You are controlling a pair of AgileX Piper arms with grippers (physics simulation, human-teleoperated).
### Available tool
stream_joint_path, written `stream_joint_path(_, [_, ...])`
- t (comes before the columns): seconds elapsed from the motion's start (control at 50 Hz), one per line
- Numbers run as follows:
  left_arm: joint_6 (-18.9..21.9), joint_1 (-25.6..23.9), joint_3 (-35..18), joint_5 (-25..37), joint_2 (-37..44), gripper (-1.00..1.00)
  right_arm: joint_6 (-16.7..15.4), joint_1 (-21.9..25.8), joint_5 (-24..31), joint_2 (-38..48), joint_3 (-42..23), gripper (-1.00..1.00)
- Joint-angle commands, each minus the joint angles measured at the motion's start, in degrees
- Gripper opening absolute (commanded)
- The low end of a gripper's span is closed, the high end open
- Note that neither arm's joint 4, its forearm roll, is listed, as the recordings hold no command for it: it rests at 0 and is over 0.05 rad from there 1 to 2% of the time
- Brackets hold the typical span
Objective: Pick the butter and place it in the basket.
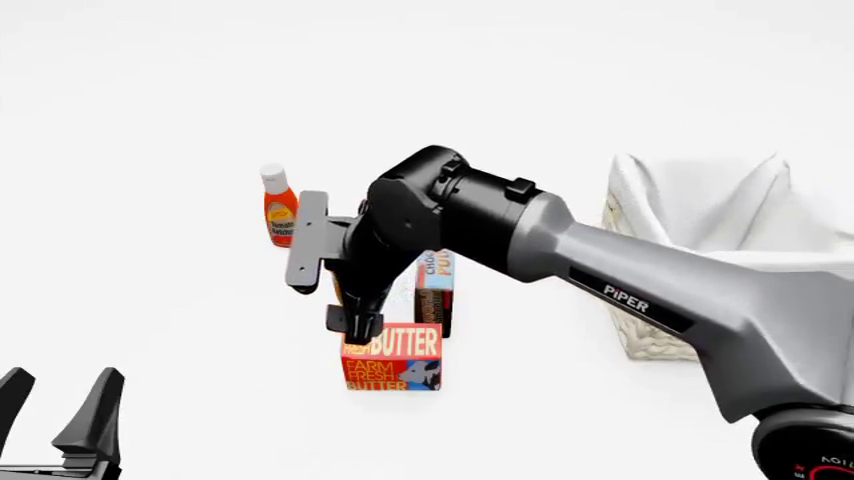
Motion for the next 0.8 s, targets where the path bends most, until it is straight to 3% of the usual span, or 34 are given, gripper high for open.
stream_joint_path(0.02, [0.00, 0.00, 0.00, 0.00, 0.00, 1.00, 0.53, 0.39, 0.17, 0.67, -0.76, 1.00])
stream_joint_path(0.8, [0.00, 0.00, 0.00, 0.00, 0.00, 1.00, 3.00, 1.71, -0.42, 2.70, -0.86, 1.00])
